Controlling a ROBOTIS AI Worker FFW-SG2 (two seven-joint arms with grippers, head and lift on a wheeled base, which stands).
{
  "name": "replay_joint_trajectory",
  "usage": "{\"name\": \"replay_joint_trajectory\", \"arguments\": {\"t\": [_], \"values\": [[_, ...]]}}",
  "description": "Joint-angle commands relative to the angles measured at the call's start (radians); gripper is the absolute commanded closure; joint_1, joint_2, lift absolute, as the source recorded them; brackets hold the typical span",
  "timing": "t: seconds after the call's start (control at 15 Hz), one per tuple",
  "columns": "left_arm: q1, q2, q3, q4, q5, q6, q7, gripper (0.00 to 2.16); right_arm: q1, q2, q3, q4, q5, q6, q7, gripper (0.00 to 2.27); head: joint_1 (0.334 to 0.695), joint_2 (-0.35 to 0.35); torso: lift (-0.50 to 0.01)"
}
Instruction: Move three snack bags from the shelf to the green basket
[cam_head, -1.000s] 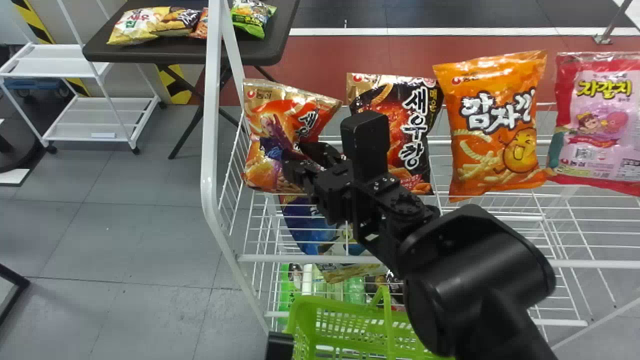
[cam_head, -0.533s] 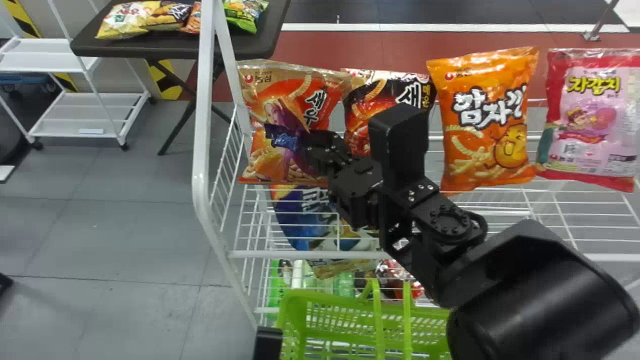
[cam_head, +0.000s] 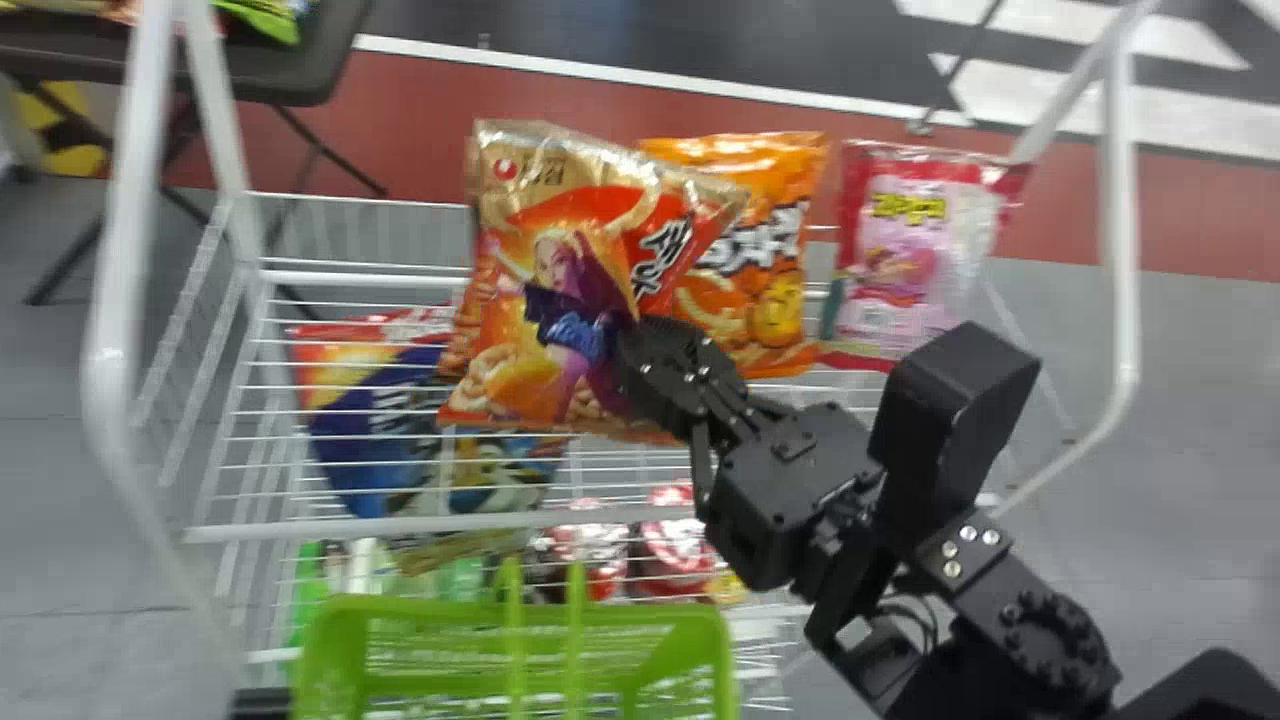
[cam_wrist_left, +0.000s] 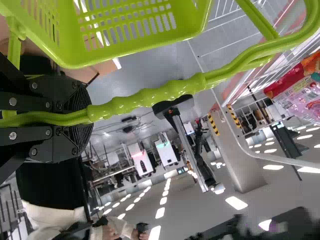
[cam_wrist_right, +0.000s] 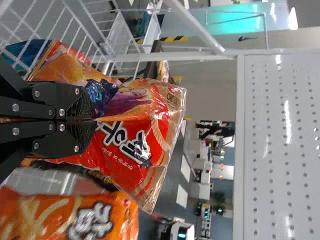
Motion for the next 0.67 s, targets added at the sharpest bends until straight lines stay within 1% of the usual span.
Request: {"name": "replay_joint_trajectory", "arguments": {"t": [0.0, 0.13, 0.2, 0.4, 0.47, 0.53, 0.6], "values": [[-0.004, -0.011, 0.019, 0.008, 0.002, -0.001, -0.001, 1.72, 0.140, -0.002, -0.099, -0.021, 0.000, -0.042, 0.033, 2.22, 0.695, -0.350, -0.048], [-0.004, -0.013, 0.031, 0.008, 0.008, -0.001, 0.000, 1.72, 0.194, 0.001, -0.143, -0.021, 0.009, -0.011, 0.068, 2.22, 0.695, -0.350, -0.048], [-0.004, -0.013, 0.036, 0.005, 0.008, -0.001, 0.003, 1.72, 0.207, 0.010, -0.169, -0.024, 0.009, 0.041, 0.105, 2.22, 0.695, -0.350, -0.048], [0.008, -0.011, 0.059, -0.014, 0.018, -0.001, 0.005, 1.72, 0.223, 0.036, -0.217, -0.062, 0.015, 0.311, 0.206, 2.22, 0.695, -0.350, -0.048], [0.013, -0.011, 0.068, -0.020, 0.023, -0.001, 0.005, 1.72, 0.223, 0.052, -0.218, -0.065, 0.038, 0.391, 0.241, 2.22, 0.695, -0.350, -0.048], [0.017, -0.009, 0.079, -0.026, 0.031, -0.001, 0.003, 1.72, 0.223, 0.059, -0.220, -0.064, 0.044, 0.452, 0.263, 2.22, 0.695, -0.350, -0.048], [0.022, -0.006, 0.086, -0.032, 0.037, -0.001, 0.003, 1.72, 0.223, 0.073, -0.221, -0.051, 0.044, 0.498, 0.303, 2.22, 0.695, -0.350, -0.048]]}}
